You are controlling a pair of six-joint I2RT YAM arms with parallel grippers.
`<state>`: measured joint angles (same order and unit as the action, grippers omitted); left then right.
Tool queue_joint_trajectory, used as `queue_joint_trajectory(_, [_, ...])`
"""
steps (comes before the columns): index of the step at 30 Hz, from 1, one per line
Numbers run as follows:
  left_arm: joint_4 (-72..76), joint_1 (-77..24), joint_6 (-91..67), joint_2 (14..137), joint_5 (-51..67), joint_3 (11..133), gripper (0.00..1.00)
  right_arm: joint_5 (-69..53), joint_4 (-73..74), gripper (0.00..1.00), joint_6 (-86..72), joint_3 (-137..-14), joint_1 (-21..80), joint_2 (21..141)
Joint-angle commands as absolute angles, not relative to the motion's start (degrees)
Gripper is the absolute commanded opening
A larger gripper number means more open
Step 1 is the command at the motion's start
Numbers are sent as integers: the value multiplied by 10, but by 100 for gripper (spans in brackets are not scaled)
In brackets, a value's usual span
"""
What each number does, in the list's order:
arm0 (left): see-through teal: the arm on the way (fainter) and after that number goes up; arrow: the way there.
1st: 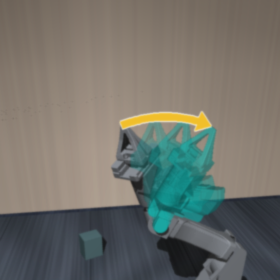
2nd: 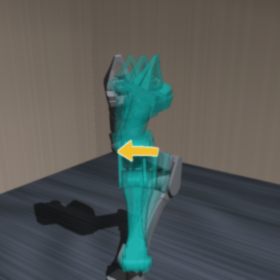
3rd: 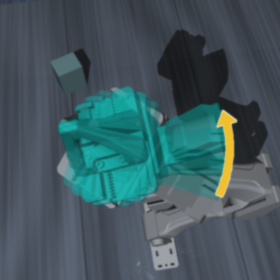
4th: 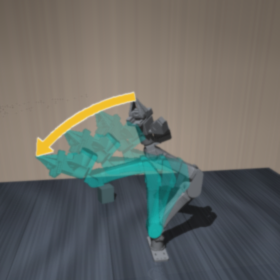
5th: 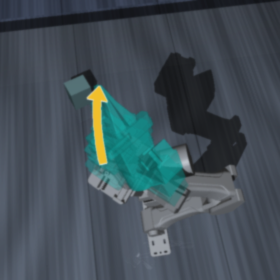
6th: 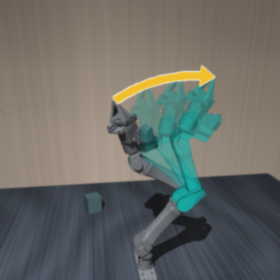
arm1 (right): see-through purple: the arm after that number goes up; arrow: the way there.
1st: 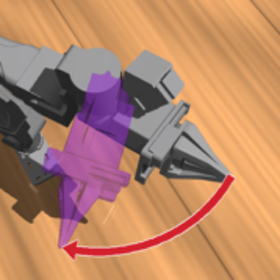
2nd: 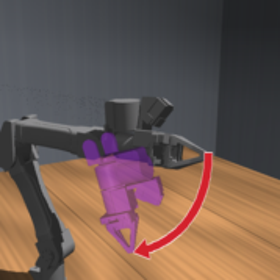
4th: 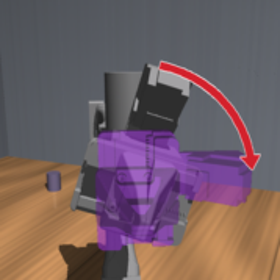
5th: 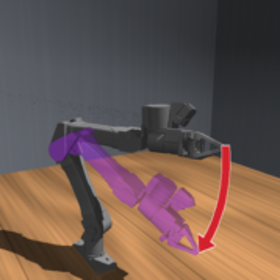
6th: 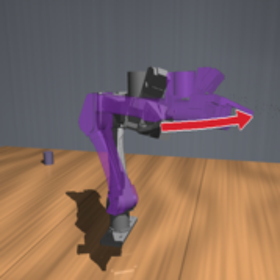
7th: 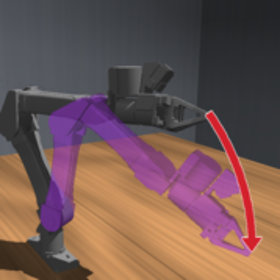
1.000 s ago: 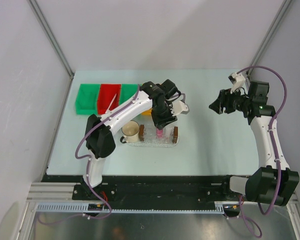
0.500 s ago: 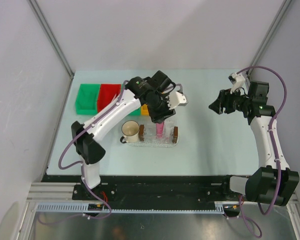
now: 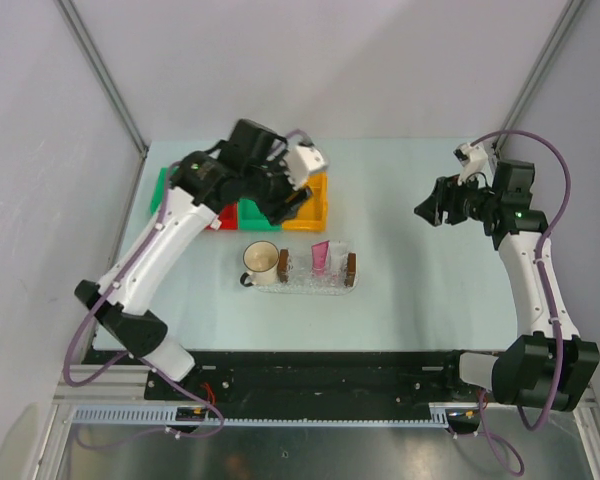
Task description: Prepare toiletry sets of a toothbrush and toothpaste on the tray
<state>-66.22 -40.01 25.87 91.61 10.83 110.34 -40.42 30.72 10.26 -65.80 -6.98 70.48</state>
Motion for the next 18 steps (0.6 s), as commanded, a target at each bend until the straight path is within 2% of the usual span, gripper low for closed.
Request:
queue_joint_trajectory(1, [-609,-314,223,882,112,1089,62,-380,265,64,89,-660,-39,693])
queue_joint_trajectory(8, [-577,-158,220,903,131,1043,59,-315,252,64,98,-660,20,693])
queue_joint_trajectory(18, [-507,-61,234,986,93,990,58,-303,270,63,111,-659,31,696])
